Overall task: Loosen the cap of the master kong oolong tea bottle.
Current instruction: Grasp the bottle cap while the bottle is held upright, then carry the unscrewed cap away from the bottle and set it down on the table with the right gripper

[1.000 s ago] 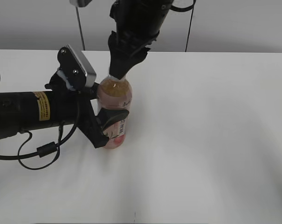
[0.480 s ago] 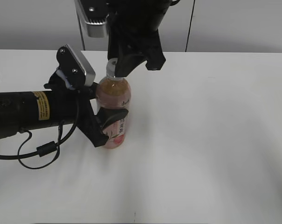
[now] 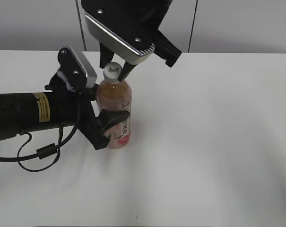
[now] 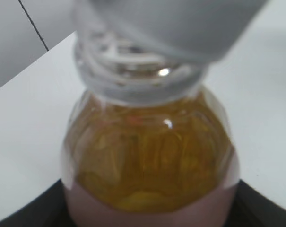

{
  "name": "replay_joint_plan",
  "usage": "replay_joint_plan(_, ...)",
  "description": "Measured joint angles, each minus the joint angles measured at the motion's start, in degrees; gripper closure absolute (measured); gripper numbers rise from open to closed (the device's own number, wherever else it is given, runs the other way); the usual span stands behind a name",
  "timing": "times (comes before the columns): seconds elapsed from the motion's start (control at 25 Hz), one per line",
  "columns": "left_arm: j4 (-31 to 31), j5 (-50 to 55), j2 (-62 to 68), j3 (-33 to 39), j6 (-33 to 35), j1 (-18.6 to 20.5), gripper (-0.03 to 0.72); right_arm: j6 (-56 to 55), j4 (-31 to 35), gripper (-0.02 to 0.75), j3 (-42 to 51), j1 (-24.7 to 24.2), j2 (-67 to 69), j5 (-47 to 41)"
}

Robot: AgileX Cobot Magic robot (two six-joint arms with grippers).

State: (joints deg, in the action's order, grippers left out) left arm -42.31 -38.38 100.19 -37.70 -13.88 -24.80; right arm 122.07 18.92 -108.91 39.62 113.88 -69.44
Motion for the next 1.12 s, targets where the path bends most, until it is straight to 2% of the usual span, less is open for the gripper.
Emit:
replay_joint_plan(0.24,0.0,0.0,0.0,0.0,-0.1,0.0,0.268,1.9,-3.8,0.465,0.0,0.3,-0.1,1.1)
replay_joint_plan(0.6,-0.7,-0.2,0.0,0.0,0.1,0.0,0.268,-5.2,-5.8,0.465,0.0,0.2,-5.0,0.6)
replay_joint_plan(0.84,-0.6,-1.3,0.0,0.1,0.1,0.0,0.268,-24.6,-7.8,0.465,0.0,-1.9,-6.6,0.1)
replay_joint_plan(1.0,0.5,-5.0,0.0,0.1,-0.5,-0.1,0.268,-39.6,-7.1,0.465,0.0,-6.9,-6.7,0.1)
replay_joint_plan(1.12,1.8,-8.4,0.0,0.1,-1.5,-0.1,0.268,-51.8,-2.6,0.465,0.0,-11.3,-6.4,0.1)
